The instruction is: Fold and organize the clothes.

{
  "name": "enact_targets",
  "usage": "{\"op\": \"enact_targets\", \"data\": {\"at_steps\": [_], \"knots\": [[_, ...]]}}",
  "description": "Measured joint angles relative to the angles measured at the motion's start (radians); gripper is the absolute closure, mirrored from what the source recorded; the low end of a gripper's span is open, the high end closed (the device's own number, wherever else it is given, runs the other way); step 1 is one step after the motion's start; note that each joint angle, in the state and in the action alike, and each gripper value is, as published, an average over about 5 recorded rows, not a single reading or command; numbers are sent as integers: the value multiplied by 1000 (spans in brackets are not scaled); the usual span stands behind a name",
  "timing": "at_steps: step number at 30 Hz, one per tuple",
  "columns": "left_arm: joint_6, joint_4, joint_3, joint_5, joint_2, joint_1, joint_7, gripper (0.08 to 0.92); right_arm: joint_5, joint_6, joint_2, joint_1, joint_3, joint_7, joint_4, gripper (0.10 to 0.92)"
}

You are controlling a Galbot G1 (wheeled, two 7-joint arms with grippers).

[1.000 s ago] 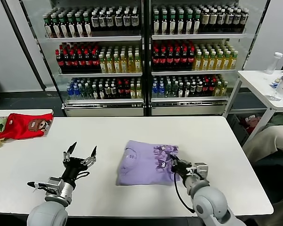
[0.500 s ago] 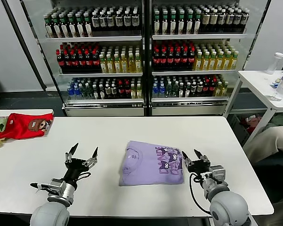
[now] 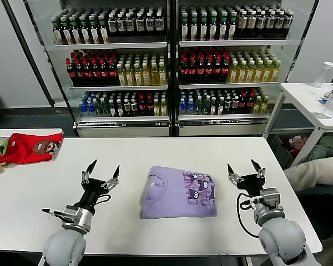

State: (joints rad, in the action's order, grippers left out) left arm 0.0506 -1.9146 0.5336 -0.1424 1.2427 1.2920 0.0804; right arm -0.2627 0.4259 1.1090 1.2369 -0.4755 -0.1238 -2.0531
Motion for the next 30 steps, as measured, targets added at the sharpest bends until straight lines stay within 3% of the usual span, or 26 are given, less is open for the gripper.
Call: {"op": "enact_targets", "data": {"at_steps": [30], "knots": [[-100, 85, 24, 47, 40, -64, 65, 177, 197, -183, 38, -108, -9, 83, 185, 203]]}}
